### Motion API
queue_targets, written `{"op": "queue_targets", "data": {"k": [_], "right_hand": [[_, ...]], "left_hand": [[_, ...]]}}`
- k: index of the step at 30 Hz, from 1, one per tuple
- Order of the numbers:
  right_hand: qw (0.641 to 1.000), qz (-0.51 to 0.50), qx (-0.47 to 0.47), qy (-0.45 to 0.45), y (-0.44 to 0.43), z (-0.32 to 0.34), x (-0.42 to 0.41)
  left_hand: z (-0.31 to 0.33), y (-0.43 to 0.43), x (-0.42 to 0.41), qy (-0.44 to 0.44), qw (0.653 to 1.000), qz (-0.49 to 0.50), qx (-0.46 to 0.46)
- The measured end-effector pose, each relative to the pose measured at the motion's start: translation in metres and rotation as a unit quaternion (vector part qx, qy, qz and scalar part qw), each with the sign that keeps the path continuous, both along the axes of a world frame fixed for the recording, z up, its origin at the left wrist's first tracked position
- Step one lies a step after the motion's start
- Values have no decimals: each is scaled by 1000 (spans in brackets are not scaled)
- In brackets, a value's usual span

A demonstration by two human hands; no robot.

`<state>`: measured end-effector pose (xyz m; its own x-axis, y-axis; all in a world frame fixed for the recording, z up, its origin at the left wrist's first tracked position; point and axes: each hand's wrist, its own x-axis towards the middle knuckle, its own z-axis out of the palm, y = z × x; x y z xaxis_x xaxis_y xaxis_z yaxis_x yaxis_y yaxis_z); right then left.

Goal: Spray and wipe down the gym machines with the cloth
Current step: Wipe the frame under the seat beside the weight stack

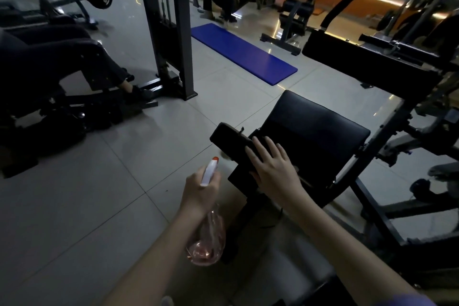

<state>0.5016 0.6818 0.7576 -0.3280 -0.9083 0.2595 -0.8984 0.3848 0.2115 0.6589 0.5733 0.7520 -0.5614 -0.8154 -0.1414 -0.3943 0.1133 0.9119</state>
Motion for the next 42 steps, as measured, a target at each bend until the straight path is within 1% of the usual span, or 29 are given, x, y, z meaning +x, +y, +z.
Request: {"op": "queue_targets", "data": {"k": [6, 11, 14, 17, 20, 23, 25, 28, 30, 33, 36, 39, 42], "right_hand": [[1000, -8, 10, 3, -71, -1, 7], [999, -14, 38, 4, -105, 0, 13], [999, -2, 46, 2, -121, 1, 16], [999, 17, 32, -3, -120, 1, 17], [1000, 30, -5, -8, -101, 0, 17], [999, 14, -31, -12, -67, -2, 22], [999, -3, -54, -5, -36, -6, 23], [998, -34, -60, 8, -5, -9, 23], [997, -53, -48, 18, -13, -11, 24], [997, -65, -23, 26, -48, -11, 23], [999, -54, -8, 4, -83, -8, 20], [999, -40, 12, -11, -107, -5, 20], [1000, -23, 2, -21, -112, -3, 17]], "left_hand": [[2, -6, 1, 13, 1000, -16, -9], [1, -15, 12, -6, 1000, -9, -4], [3, -17, 20, -2, 1000, 1, 12], [2, -18, 27, -15, 1000, -11, 3], [1, -17, 26, -16, 999, -25, 14], [1, -12, 20, -11, 999, -40, 21], [0, -7, 14, -2, 998, -35, 44], [1, 0, 8, 6, 997, -38, 63], [2, 2, 5, 12, 997, -50, 55], [4, 2, 7, 17, 997, -69, 42], [3, 0, 15, 19, 997, -71, 21], [3, -4, 24, 21, 998, -62, 23], [-1, -6, 29, 16, 998, -57, 25]]}}
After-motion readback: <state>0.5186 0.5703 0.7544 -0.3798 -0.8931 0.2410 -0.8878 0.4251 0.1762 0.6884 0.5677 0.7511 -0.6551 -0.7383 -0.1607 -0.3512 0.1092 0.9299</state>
